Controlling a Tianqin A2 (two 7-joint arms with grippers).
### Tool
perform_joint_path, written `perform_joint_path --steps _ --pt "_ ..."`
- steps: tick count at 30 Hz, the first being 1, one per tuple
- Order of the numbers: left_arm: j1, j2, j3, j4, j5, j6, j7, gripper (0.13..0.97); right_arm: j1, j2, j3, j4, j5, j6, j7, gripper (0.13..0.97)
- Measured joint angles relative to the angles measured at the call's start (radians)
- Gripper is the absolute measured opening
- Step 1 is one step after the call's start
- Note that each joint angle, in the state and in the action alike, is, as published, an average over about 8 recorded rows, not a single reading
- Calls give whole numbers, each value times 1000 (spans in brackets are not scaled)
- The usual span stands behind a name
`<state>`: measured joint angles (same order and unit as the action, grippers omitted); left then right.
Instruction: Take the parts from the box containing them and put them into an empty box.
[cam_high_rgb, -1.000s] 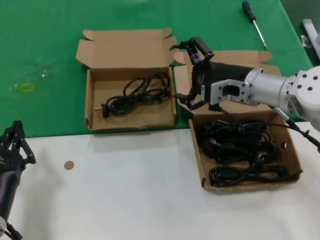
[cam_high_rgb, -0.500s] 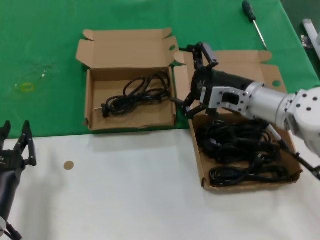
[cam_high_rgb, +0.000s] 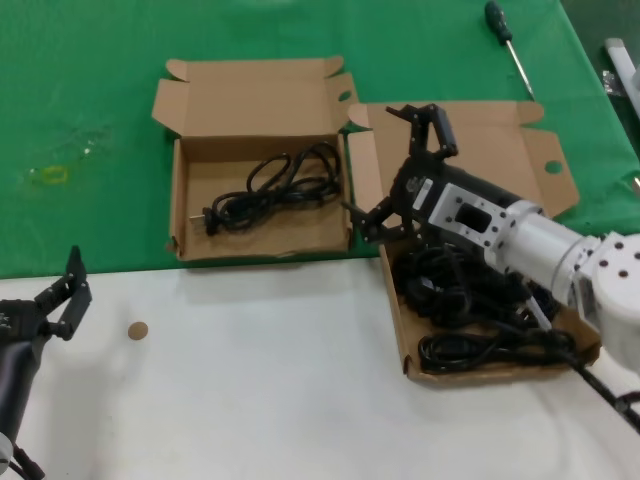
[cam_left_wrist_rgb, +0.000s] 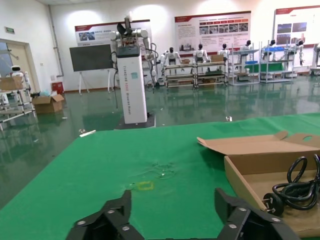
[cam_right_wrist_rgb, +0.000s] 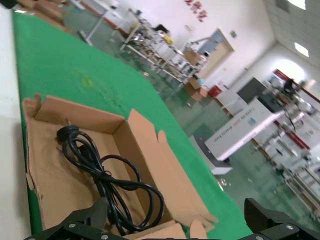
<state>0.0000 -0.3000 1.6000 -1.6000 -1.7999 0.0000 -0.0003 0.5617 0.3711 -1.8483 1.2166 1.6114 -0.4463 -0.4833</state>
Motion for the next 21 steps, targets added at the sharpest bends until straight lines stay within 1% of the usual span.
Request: perform_joint_path --steps 5,6,14,18,21 --pt "0 0 0 0 0 0 0 579 -57 -7 25 39 19 45 48 966" --pt "0 0 0 0 0 0 0 579 -68 -9 30 46 23 54 58 966" --pt "0 0 0 0 0 0 0 779 -157 -20 69 107 53 125 135 966" --pt "0 0 0 0 0 0 0 779 -202 -26 89 138 68 161 174 966" --pt "0 0 0 0 0 0 0 827 -236 -30 104 161 79 188 203 966"
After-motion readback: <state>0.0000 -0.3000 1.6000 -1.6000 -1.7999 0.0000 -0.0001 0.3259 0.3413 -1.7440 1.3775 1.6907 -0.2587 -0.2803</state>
